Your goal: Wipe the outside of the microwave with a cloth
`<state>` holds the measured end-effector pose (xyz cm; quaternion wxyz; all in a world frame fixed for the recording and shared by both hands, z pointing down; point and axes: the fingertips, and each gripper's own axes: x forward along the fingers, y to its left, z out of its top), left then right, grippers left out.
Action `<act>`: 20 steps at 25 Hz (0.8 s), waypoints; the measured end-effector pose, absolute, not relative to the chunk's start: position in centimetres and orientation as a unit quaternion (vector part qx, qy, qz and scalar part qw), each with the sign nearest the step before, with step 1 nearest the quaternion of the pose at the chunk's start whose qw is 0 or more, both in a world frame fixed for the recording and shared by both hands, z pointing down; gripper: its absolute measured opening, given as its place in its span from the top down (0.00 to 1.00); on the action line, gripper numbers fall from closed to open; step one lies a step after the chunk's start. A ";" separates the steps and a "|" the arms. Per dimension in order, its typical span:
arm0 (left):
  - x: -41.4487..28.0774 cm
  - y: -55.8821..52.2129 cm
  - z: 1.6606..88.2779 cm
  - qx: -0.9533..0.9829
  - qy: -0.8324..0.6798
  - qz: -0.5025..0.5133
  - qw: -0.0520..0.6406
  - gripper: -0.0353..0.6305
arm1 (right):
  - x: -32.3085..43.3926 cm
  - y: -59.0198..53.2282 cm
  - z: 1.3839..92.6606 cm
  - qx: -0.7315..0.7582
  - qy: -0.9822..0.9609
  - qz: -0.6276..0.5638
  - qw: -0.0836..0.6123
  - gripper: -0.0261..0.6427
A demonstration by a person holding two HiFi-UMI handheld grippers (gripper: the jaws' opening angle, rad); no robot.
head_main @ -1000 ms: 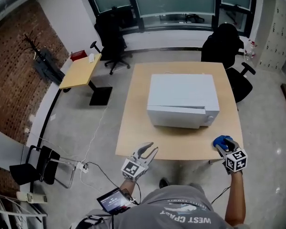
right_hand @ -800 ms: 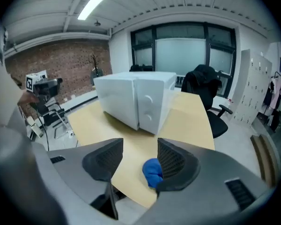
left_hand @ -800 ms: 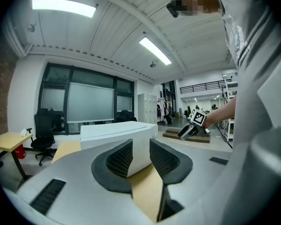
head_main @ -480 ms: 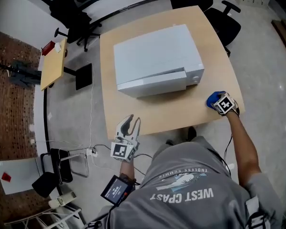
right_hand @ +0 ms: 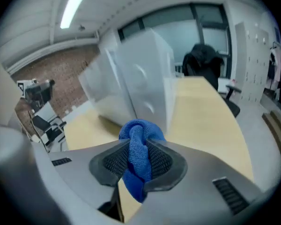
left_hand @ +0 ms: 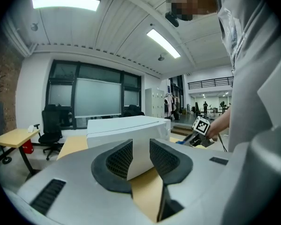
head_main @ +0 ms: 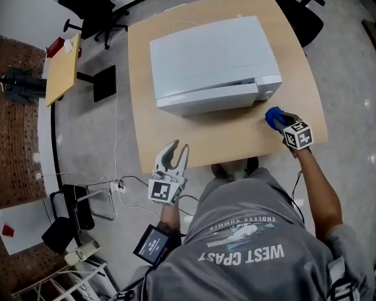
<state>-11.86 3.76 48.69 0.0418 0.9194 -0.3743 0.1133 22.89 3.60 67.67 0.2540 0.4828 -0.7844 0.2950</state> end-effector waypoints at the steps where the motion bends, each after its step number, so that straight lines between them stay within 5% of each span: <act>1: -12.5 3.7 48.6 0.920 -0.374 0.111 0.041 0.76 | 20.5 2.2 64.3 0.498 -0.802 0.252 0.214 0.81; 6: -17.1 3.6 48.7 0.917 -0.383 0.106 0.045 0.76 | 7.4 -3.8 56.3 0.493 -0.851 0.115 0.140 0.81; 15: -24.5 4.5 49.1 0.903 -0.411 0.119 0.046 0.76 | -18.5 -7.8 57.3 0.335 -0.922 0.049 0.191 0.81; 20: -24.7 4.8 49.3 0.908 -0.398 0.122 0.043 0.76 | -16.9 -8.4 59.0 0.366 -0.905 0.085 0.198 0.81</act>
